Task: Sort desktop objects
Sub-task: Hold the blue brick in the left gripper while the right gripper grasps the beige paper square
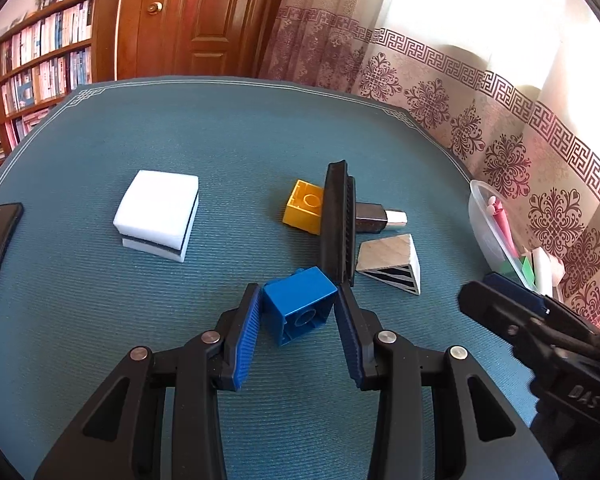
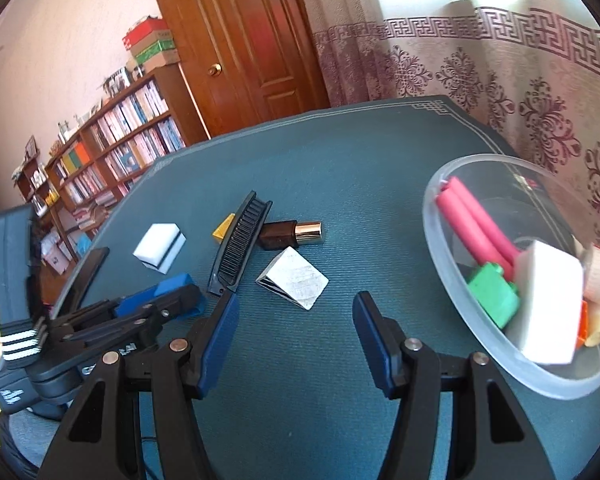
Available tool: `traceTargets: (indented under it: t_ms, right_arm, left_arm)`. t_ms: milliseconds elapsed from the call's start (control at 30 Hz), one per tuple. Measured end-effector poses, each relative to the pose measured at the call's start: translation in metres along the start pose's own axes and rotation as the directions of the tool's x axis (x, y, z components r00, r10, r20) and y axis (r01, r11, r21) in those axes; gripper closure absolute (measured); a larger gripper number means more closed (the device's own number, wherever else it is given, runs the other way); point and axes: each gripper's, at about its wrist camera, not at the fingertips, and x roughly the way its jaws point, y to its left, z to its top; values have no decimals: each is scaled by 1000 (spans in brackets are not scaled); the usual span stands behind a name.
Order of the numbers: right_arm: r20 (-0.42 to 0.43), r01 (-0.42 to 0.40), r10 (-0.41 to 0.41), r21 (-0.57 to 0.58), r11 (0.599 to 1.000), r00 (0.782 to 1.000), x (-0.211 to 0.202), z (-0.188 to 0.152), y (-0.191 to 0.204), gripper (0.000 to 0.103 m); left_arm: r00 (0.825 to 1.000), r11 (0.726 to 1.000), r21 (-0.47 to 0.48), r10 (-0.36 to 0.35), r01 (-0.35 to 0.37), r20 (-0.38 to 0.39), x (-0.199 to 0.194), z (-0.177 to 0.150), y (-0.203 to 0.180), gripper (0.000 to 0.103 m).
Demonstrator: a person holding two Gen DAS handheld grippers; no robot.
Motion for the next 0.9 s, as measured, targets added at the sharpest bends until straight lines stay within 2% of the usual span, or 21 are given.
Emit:
traceTargets:
  t_ms: [367, 633, 700, 767, 900]
  right_arm:
    - [-45, 20, -23, -61, 998, 999, 41, 14, 1, 39]
    - [-84, 1, -10, -112, 994, 996, 63, 22, 5, 39]
    - [-91, 4, -15, -124, 992, 996, 66, 21, 6, 41]
    - [-89, -1, -12, -139, 990, 996, 65, 20, 9, 48]
    - [-80, 10, -23, -151, 989, 997, 63, 17, 13, 49]
  left_arm:
    - [1000, 1000, -5, 25, -25, -6, 8, 0, 5, 63]
    - [1000, 1000, -10, 23, -23, -17, 9, -1, 9, 63]
    - [1000, 1000, -12, 20, -21, -17, 9, 0, 10, 63]
    - [1000, 1000, -12, 20, -20, -15, 9, 0, 10, 63]
    - [1000, 1000, -11, 19, -19, -12, 10, 0, 9, 63]
